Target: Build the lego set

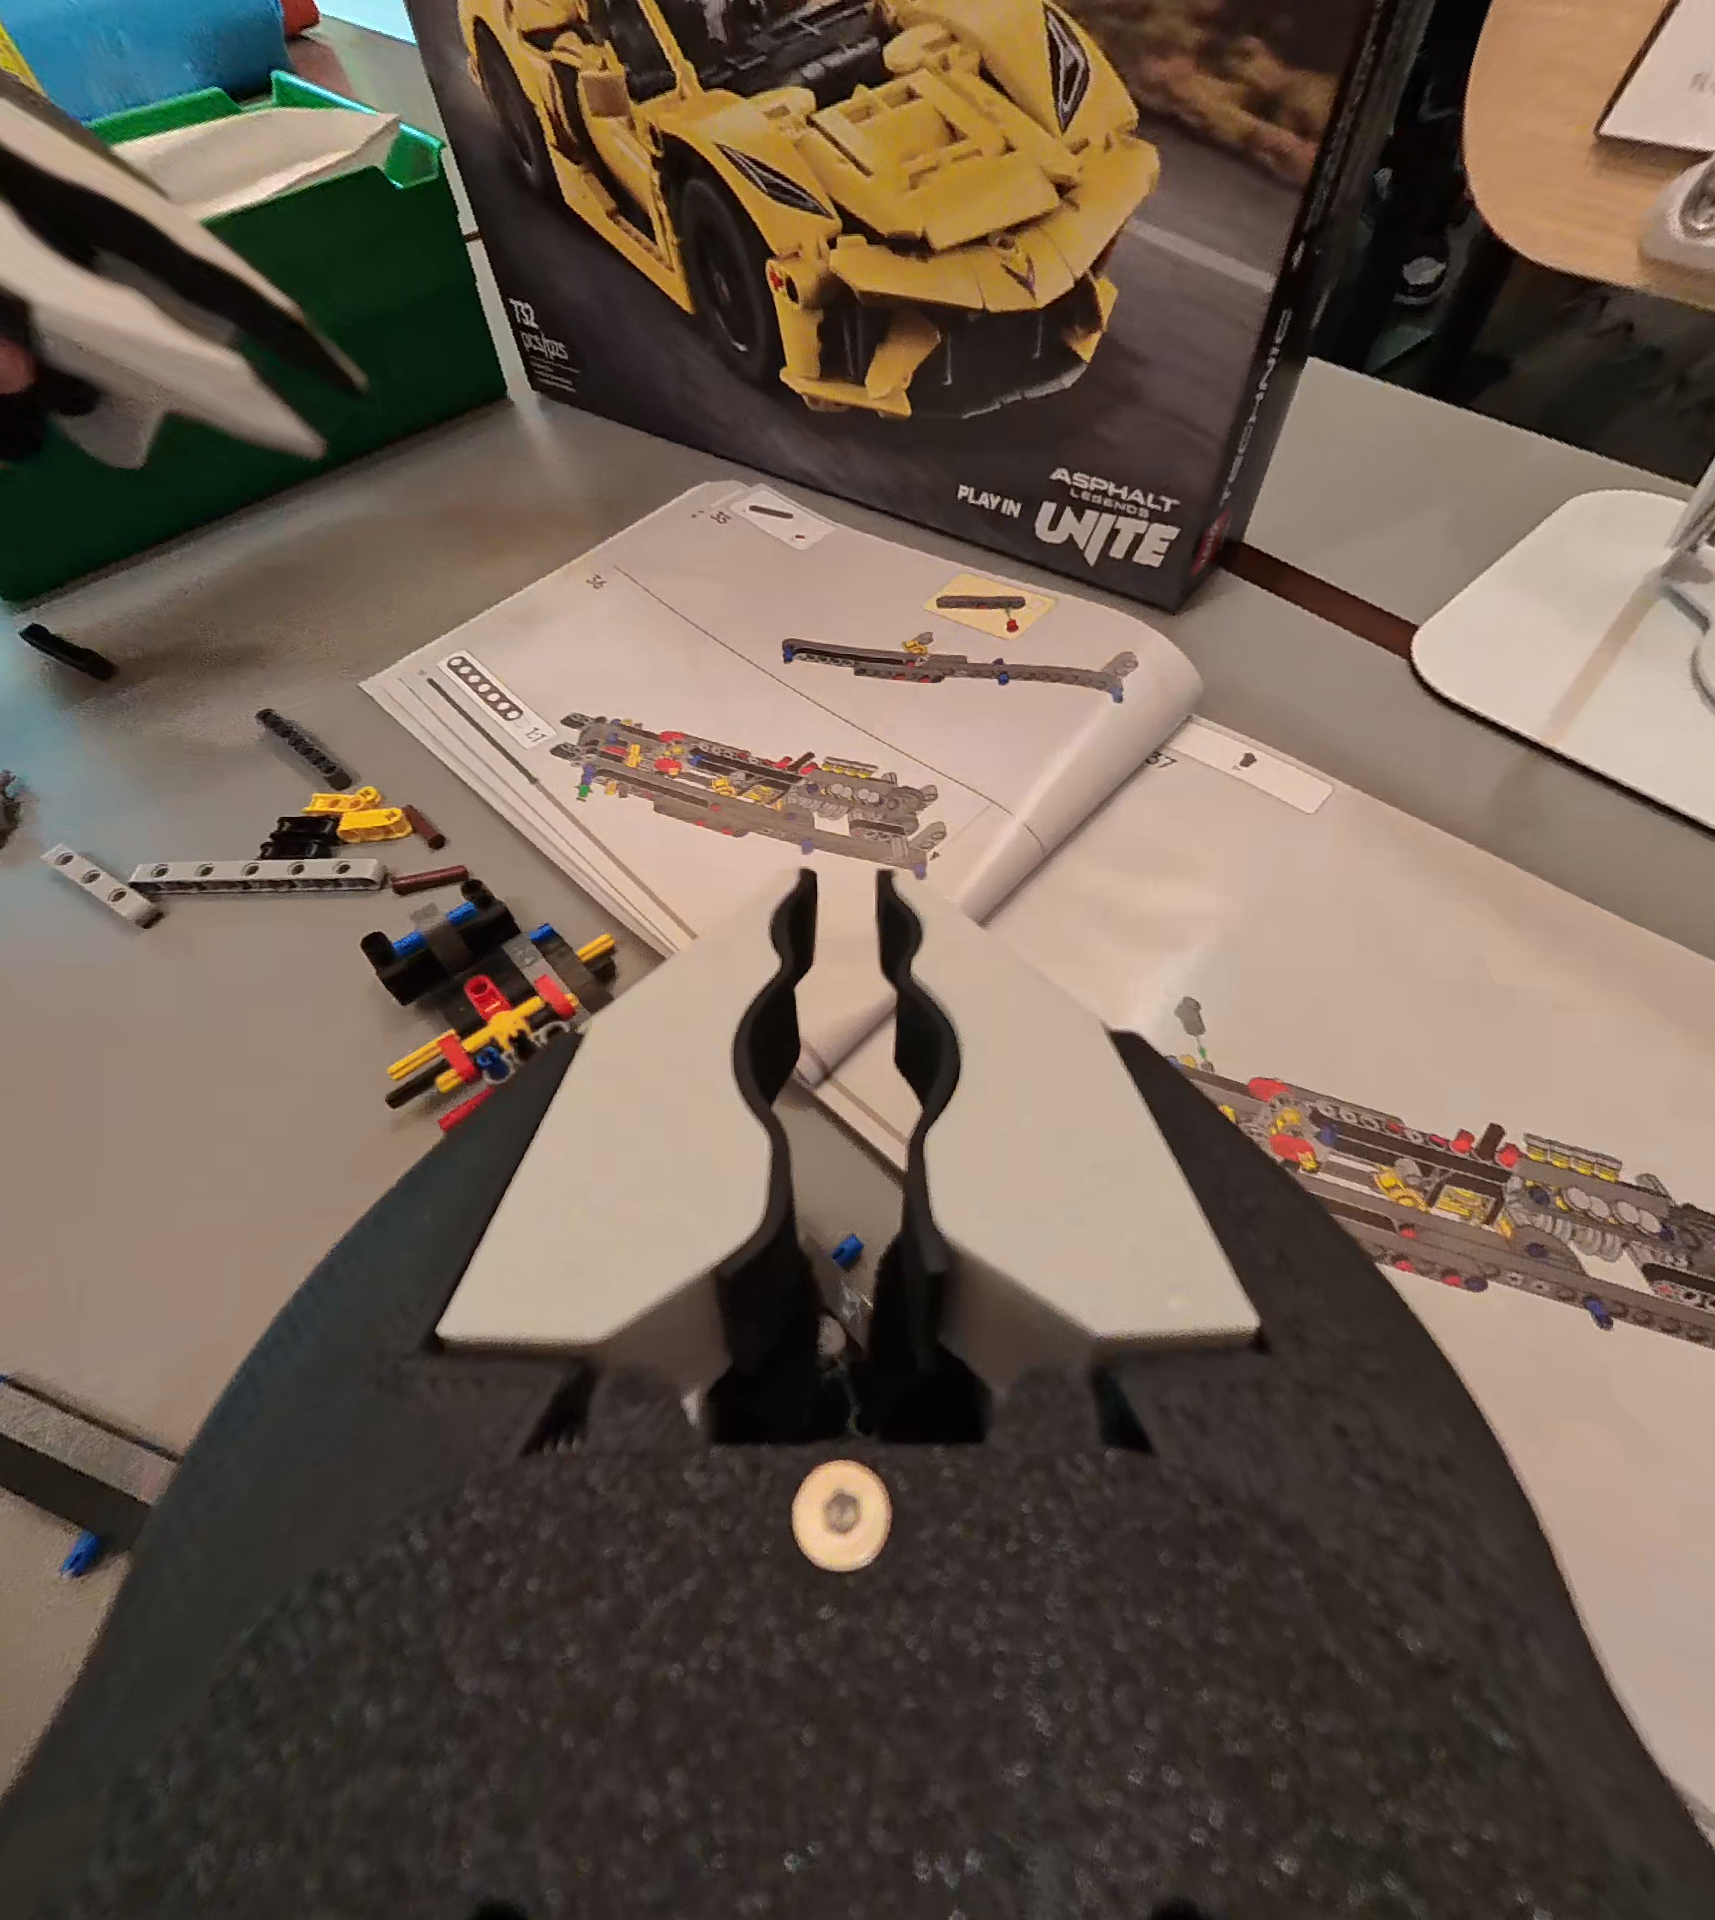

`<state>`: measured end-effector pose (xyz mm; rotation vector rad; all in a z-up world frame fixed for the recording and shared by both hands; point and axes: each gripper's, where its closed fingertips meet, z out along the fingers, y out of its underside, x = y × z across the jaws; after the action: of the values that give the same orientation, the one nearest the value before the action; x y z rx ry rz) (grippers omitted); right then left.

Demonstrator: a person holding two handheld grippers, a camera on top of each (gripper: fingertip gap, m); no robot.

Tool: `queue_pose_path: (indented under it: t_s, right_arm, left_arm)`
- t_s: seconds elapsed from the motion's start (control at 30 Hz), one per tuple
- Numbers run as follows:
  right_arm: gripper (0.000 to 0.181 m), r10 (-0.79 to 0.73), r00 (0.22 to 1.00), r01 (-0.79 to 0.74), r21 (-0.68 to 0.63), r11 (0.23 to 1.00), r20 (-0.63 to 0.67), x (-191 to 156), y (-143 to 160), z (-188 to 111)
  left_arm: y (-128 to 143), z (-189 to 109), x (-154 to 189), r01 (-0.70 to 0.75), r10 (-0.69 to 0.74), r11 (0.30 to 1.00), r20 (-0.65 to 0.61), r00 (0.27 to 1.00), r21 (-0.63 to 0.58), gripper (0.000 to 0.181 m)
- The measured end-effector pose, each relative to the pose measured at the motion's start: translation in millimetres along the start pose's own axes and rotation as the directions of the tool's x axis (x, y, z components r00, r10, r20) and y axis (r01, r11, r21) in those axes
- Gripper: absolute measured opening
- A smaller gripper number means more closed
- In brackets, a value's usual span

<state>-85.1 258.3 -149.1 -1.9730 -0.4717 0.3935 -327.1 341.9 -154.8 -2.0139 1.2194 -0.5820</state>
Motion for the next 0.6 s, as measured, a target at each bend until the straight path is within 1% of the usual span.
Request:
queue_pose_path:
  t_s: [0.03, 0.07, 0.13, 0.2, 0.3, 0.43, 0.47, 0.53, 0.6]
  right_arm:
    - [0.009, -0.004, 1.0, 0.004, 0.004, 1.0, 0.002, -1.2, -0.2, 0.9]
    - [0.008, -0.008, 1.0, 0.008, 0.003, 1.0, 0.004, -2.2, 0.6, 2.1]
    - [0.008, -0.013, 1.0, 0.013, -0.011, 1.0, 0.008, -2.8, 4.1, 4.7]
    - [0.008, -0.02, 1.0, 0.02, -0.021, 1.0, 0.004, -2.0, 6.4, 6.1]
    - [0.008, -0.03, 1.0, 0.03, -0.022, 0.999, 0.003, -0.7, 9.7, 6.3]
    - [0.008, -0.035, 0.999, 0.035, -0.005, 0.999, -0.018, 3.7, 9.7, 1.8]
    - [0.008, -0.039, 0.999, 0.039, 0.0, 0.999, -0.032, 6.3, 9.4, -0.2]
    - [0.007, -0.04, 0.997, 0.041, 0.008, 0.999, -0.06, 12.0, 9.9, -4.4]
    - [0.007, -0.024, 0.997, 0.026, 0.017, 1.0, -0.072, 16.8, 11.5, -9.2]
  left_arm:
    - [10.0, -6.2, 13.7, -0.075, 0.073, 0.996, -0.049, 0.996, -0.056, 0.034]
    - [21.7, -12.0, 24.7, -0.151, 0.141, 0.982, -0.09, 0.986, -0.116, 0.03]
    - [43.4, -18.1, 41.4, -0.286, 0.254, 0.938, -0.17, 0.952, -0.198, 0.028]
    - [59.3, -13.6, 53.2, -0.368, 0.311, 0.897, -0.244, 0.919, -0.244, 0.029]
    - [76.9, -1.7, 66.8, -0.399, 0.3, 0.87, -0.331, 0.895, -0.289, 0.029]
    - [86.5, 13.0, 67.6, -0.411, 0.312, 0.862, -0.326, 0.892, -0.297, 0.024]
    - [86.9, 16.4, 66.4, -0.409, 0.315, 0.862, -0.315, 0.895, -0.299, 0.021]
    - [91.0, 19.5, 68.3, -0.416, 0.317, 0.853, -0.32, 0.893, -0.315, 0.006]
    - [85.5, 17.5, 71.6, -0.44, 0.347, 0.846, -0.316, 0.883, -0.302, 0.006]
